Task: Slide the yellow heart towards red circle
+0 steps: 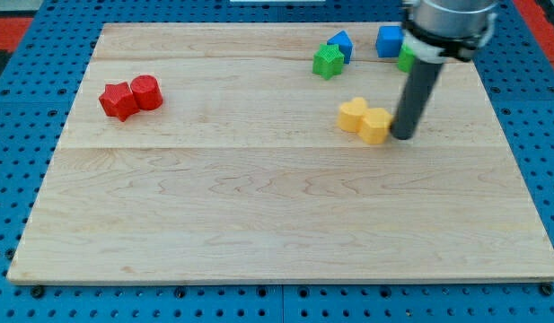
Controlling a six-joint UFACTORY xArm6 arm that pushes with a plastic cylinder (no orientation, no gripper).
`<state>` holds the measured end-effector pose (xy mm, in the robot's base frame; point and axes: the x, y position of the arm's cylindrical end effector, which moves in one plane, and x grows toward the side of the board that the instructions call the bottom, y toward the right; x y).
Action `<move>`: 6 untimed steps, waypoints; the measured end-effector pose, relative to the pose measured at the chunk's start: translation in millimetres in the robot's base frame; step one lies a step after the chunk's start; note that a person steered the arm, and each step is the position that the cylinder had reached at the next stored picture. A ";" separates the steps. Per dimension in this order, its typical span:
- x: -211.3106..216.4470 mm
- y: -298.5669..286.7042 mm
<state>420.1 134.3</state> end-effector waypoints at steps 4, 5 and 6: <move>-58.6 -77.7; -97.2 -85.3; -99.5 -174.3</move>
